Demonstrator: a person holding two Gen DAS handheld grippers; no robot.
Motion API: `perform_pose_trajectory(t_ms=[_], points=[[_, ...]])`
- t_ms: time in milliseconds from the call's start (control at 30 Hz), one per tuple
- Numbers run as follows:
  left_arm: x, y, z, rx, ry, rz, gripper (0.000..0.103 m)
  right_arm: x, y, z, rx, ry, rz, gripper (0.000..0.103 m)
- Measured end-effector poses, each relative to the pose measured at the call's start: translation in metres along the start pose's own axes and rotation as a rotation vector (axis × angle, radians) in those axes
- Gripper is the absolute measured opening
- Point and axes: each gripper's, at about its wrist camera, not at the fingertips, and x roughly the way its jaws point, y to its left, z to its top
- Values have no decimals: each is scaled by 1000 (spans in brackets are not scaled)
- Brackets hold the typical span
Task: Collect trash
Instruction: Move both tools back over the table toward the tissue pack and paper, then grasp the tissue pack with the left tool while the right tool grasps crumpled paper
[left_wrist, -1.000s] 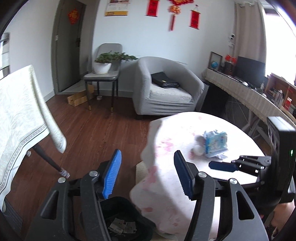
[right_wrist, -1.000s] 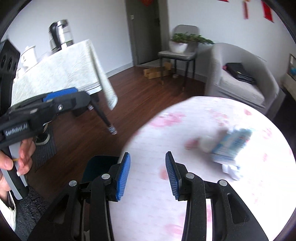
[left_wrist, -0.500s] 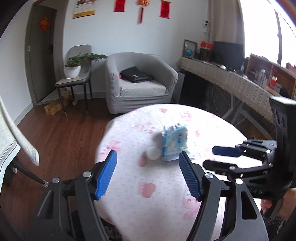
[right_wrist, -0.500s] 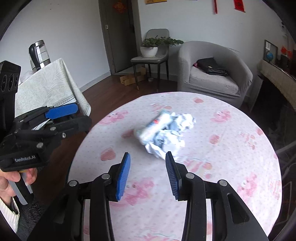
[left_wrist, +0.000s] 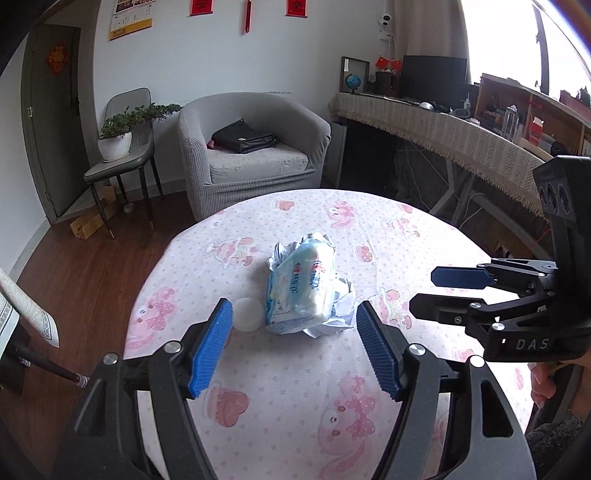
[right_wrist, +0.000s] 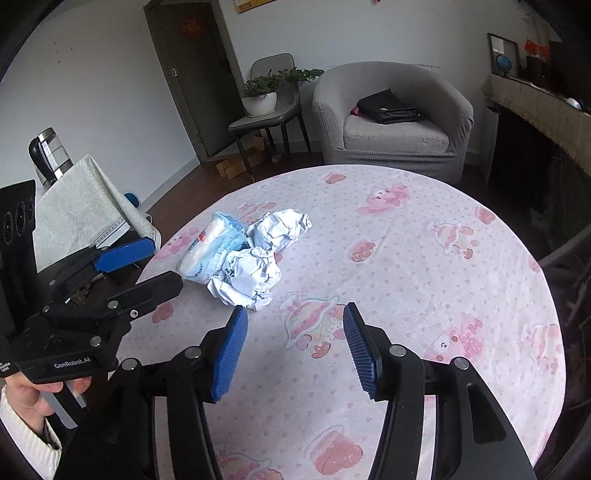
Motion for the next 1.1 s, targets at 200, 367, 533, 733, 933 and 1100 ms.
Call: perform_pose_trajectory(t_ms=[200, 367, 533, 733, 933, 1100], points=[[21, -3, 4, -12, 28, 10, 55, 2, -3, 1, 8, 6, 13, 59], [33, 1, 5, -45, 59, 1, 32, 4, -5, -1, 13, 22, 28, 59], [26, -3, 6, -45, 33, 3, 20, 6, -4, 1, 30, 23, 57, 59], [14, -1, 6, -57, 1, 0, 16, 7, 4, 6, 37, 7, 97, 66], [-4, 4, 9, -54, -37, 8, 16, 17, 11, 10, 35, 18, 105, 68], [-11, 18, 7, -63, -37, 24, 16, 28, 19, 12, 36, 32, 114, 70]])
